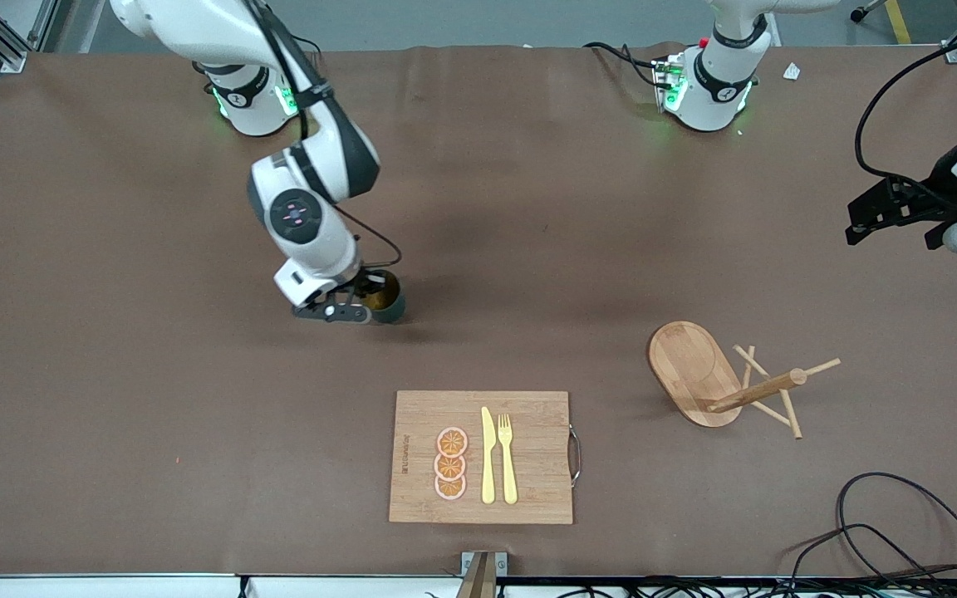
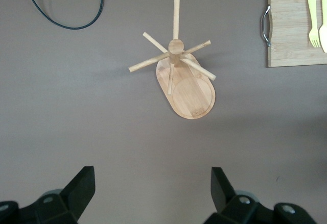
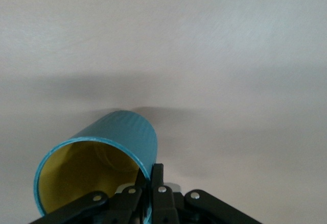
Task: Transfer cup from left to right arm and place
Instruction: 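Carry the teal mug with the right gripper away from the stand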
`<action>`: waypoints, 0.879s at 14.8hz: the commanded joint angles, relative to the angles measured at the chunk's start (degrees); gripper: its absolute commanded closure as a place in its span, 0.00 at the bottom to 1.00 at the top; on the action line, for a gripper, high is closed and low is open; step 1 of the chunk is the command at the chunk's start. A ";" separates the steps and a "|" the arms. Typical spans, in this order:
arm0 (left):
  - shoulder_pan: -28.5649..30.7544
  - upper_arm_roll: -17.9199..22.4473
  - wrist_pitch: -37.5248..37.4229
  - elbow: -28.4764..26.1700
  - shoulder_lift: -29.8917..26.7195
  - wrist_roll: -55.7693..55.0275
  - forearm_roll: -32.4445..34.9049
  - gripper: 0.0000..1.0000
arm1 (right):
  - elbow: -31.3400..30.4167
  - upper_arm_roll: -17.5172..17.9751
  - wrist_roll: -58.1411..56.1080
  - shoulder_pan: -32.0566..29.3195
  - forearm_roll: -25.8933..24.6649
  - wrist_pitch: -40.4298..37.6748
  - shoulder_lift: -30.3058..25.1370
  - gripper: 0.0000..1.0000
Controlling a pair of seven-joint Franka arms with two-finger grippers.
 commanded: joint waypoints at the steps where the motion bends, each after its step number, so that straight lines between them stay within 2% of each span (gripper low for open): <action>1: 0.30 0.21 -0.28 1.45 0.50 0.26 0.66 0.00 | -1.30 0.97 -16.03 -5.66 -1.66 -1.26 -2.47 1.00; 9: 0.57 0.21 -0.28 1.45 0.50 0.70 0.13 0.00 | -3.85 1.06 -60.95 -22.44 -3.59 -0.82 -3.87 1.00; 13: 0.75 0.21 -0.28 1.45 0.59 0.26 0.05 0.00 | -9.82 1.06 -70.39 -28.60 -7.90 5.49 -6.51 1.00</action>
